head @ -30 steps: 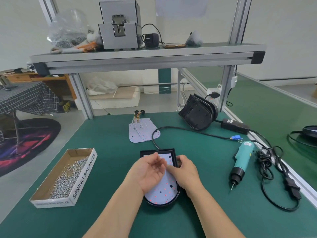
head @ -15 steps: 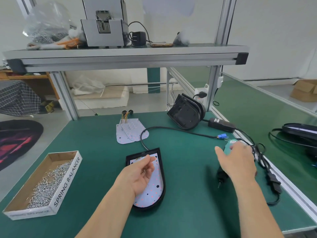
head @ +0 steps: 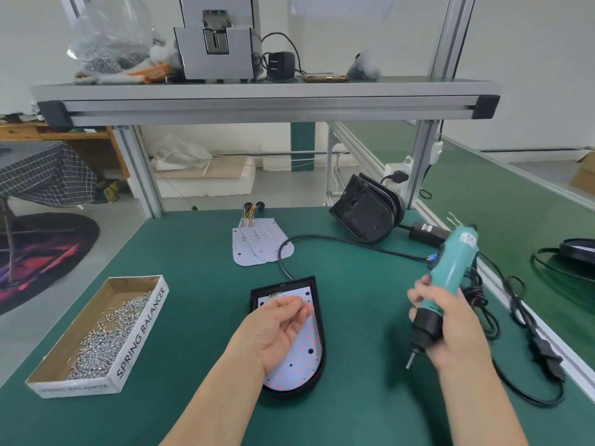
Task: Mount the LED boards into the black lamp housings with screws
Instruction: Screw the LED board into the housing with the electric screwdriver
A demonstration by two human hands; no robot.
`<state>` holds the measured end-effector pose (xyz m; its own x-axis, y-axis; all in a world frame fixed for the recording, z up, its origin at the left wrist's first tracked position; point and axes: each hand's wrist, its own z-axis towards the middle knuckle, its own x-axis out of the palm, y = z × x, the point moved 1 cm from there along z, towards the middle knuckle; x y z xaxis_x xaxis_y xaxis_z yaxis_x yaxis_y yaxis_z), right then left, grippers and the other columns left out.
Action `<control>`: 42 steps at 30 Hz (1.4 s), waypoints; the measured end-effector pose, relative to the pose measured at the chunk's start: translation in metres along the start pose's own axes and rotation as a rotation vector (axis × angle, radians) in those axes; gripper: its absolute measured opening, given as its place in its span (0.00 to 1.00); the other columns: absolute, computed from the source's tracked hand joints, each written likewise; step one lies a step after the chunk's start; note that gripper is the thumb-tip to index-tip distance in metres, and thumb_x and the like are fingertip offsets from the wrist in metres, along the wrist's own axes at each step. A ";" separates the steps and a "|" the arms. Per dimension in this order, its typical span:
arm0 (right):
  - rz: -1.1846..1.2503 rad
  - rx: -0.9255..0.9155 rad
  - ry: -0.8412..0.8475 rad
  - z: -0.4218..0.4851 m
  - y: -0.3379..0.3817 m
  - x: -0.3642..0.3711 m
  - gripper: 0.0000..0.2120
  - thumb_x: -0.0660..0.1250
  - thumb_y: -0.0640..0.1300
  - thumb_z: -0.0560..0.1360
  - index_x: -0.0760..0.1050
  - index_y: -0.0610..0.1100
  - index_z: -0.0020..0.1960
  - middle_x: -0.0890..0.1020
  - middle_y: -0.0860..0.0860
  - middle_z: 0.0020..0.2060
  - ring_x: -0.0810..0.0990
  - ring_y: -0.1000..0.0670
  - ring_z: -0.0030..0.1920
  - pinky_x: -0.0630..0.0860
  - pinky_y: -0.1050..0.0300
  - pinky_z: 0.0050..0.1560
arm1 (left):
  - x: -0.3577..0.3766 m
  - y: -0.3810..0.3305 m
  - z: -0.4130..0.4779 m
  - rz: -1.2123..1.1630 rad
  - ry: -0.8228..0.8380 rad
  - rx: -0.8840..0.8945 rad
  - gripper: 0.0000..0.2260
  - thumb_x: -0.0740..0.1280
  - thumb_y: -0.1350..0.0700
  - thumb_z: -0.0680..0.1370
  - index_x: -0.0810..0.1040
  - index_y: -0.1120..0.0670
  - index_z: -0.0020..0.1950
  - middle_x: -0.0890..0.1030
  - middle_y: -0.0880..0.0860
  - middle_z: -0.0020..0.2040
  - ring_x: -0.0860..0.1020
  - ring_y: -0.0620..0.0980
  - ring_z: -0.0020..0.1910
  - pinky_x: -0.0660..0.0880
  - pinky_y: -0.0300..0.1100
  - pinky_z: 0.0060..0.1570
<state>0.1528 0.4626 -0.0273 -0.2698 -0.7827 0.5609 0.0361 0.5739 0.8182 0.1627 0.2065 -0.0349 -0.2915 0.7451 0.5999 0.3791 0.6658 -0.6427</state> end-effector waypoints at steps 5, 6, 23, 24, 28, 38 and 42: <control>0.564 0.132 0.433 -0.008 -0.001 0.056 0.16 0.69 0.56 0.72 0.77 0.45 0.52 0.74 0.55 0.30 0.70 0.55 0.30 0.64 0.66 0.27 | -0.001 0.000 0.000 0.010 0.004 -0.010 0.05 0.63 0.71 0.80 0.78 0.67 0.46 0.84 0.59 0.36 0.85 0.52 0.35 0.81 0.37 0.34; 0.614 0.144 0.431 -0.005 -0.002 0.067 0.13 0.68 0.54 0.72 0.77 0.45 0.49 0.71 0.55 0.27 0.68 0.56 0.28 0.62 0.66 0.26 | -0.001 0.000 0.000 0.013 0.001 -0.012 0.05 0.64 0.70 0.80 0.79 0.67 0.46 0.84 0.59 0.36 0.85 0.51 0.34 0.81 0.37 0.33; 0.014 -0.397 -0.218 0.013 -0.039 0.149 0.06 0.71 0.38 0.73 0.75 0.45 0.43 0.75 0.52 0.25 0.72 0.52 0.27 0.71 0.62 0.31 | -0.006 -0.001 0.004 -0.022 0.008 -0.026 0.12 0.65 0.68 0.80 0.83 0.66 0.38 0.83 0.61 0.36 0.85 0.53 0.33 0.81 0.39 0.31; 0.008 -0.400 -0.213 0.012 -0.039 0.149 0.06 0.71 0.38 0.73 0.75 0.46 0.42 0.75 0.52 0.25 0.72 0.52 0.27 0.72 0.62 0.31 | -0.006 -0.002 0.004 -0.024 0.006 -0.029 0.12 0.65 0.68 0.80 0.83 0.66 0.38 0.83 0.61 0.36 0.85 0.54 0.33 0.81 0.39 0.31; 0.000 -0.406 -0.199 0.011 -0.037 0.149 0.07 0.71 0.38 0.73 0.75 0.47 0.42 0.74 0.52 0.25 0.72 0.52 0.28 0.72 0.62 0.32 | -0.005 -0.002 0.003 -0.030 -0.004 -0.042 0.06 0.66 0.68 0.80 0.80 0.67 0.45 0.83 0.61 0.36 0.84 0.53 0.33 0.81 0.39 0.31; -0.006 -0.391 -0.230 0.012 -0.040 0.145 0.05 0.71 0.38 0.72 0.75 0.44 0.43 0.74 0.52 0.25 0.71 0.51 0.28 0.71 0.62 0.31 | -0.005 -0.003 0.001 -0.028 -0.004 -0.039 0.05 0.65 0.68 0.80 0.79 0.66 0.47 0.83 0.60 0.36 0.84 0.52 0.32 0.80 0.37 0.30; -0.005 -0.402 -0.268 0.010 -0.044 0.147 0.05 0.71 0.40 0.70 0.74 0.46 0.42 0.75 0.52 0.25 0.72 0.53 0.26 0.72 0.63 0.30 | -0.002 0.000 0.000 -0.035 -0.022 -0.012 0.05 0.64 0.69 0.80 0.78 0.66 0.46 0.83 0.58 0.35 0.84 0.50 0.31 0.80 0.36 0.31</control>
<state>0.1015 0.3246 0.0174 -0.5079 -0.6650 0.5476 0.3888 0.3903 0.8346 0.1631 0.2051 -0.0357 -0.3237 0.7220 0.6116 0.3786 0.6912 -0.6156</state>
